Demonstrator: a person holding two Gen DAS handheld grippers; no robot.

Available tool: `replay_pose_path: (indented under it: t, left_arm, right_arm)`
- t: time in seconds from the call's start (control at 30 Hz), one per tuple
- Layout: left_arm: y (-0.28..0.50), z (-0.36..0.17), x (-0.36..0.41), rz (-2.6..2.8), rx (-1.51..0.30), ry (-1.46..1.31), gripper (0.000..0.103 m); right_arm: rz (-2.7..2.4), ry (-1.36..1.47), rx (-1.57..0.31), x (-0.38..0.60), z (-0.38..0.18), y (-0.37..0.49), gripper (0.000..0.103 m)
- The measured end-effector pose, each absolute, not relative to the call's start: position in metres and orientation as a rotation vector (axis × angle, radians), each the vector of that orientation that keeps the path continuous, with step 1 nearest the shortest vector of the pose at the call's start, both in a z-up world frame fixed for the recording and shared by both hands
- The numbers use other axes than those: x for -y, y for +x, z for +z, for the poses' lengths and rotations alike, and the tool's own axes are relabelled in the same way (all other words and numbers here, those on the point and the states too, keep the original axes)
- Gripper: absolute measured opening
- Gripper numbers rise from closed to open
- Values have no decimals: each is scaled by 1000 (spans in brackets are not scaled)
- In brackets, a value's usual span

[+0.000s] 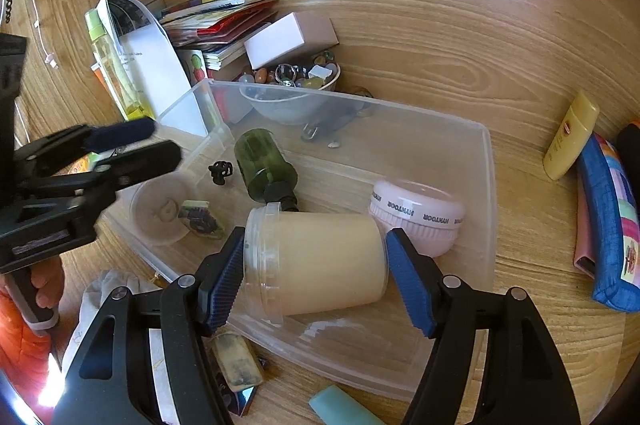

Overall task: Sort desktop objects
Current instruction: 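Open both tools to drop the clip and beige tape roll in the box, then grasp the white drawstring pouch with the left tool while the right grasps the gourd keychain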

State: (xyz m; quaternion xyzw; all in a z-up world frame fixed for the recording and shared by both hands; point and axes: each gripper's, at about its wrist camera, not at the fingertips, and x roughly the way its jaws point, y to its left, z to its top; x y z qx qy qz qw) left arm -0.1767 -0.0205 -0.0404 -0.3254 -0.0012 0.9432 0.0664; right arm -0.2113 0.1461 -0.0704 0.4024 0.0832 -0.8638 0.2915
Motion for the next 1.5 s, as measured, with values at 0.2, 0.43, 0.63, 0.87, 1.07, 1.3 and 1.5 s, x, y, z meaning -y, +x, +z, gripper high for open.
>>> replay_pose_path:
  t: [0.2, 0.43, 0.63, 0.87, 1.07, 1.3, 1.5]
  left_arm:
    - [-159, -27, 20, 2881, 3, -945, 87]
    - [-133, -15, 25, 2909, 12, -913, 92]
    - [-114, -17, 21, 2896, -4, -932, 93]
    - [-99, -29, 7, 2837, 0, -972, 93]
    - [-93, -44, -8, 2772, 4, -1026, 93]
    - [-94, -67, -21, 2684, 39, -1113, 93]
    - [-98, -83, -30, 2644, 48, -1168, 96]
  right_arm:
    - [-2319, 1036, -210, -147, -61, -200, 79]
    - [-2354, 899, -323, -150, -41, -173, 83]
    - [-2403, 826, -350, -171, -27, -153, 87]
    - [-2457, 805, -363, -199, -28, -132, 88]
    - [-2480, 859, -375, -220, -44, -119, 88]
    - [-2502, 952, -330, -241, -68, -101, 88]
    - [-2486, 1030, -316, -252, -87, -86, 88]
